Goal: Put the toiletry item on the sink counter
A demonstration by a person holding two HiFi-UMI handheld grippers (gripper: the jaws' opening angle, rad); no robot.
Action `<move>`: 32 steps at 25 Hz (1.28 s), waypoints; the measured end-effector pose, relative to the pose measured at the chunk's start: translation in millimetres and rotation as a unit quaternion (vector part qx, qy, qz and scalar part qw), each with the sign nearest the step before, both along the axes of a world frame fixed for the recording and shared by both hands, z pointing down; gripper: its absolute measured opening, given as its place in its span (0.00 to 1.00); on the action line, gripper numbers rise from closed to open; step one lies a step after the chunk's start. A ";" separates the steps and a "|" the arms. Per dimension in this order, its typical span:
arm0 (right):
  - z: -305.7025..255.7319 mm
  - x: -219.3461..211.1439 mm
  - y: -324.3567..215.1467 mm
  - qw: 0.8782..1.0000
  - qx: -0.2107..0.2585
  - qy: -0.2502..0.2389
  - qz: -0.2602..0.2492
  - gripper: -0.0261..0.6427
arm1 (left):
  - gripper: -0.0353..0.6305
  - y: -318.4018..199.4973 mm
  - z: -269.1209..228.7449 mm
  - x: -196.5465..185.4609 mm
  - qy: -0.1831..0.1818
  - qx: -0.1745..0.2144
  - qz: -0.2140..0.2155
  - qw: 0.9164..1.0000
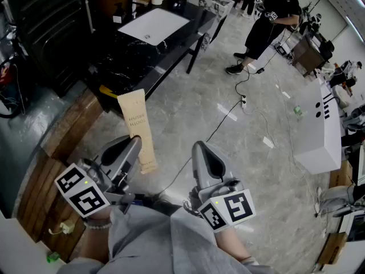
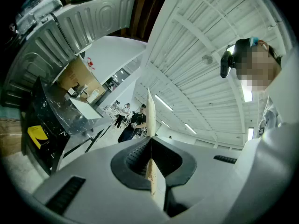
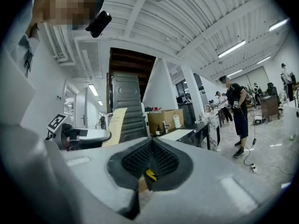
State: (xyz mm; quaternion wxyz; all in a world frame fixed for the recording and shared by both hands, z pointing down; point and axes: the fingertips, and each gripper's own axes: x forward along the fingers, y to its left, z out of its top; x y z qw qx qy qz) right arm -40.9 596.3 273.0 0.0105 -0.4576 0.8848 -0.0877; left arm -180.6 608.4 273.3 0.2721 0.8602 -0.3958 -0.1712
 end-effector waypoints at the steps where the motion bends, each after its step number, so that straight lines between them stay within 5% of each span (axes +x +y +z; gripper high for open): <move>1: 0.8 0.7 -0.4 1.000 0.000 0.000 0.000 0.03 | 0.06 -0.3 0.7 0.8 -0.001 0.000 0.000 1.000; 15: 3.6 18.3 0.3 1.000 -0.005 -0.015 -0.009 0.04 | 0.06 5.3 2.1 22.6 -0.014 0.001 -0.002 1.000; 32: 6.5 89.5 15.5 0.999 -0.011 -0.027 -0.020 0.03 | 0.06 22.3 -5.2 90.1 -0.012 0.009 -0.016 1.000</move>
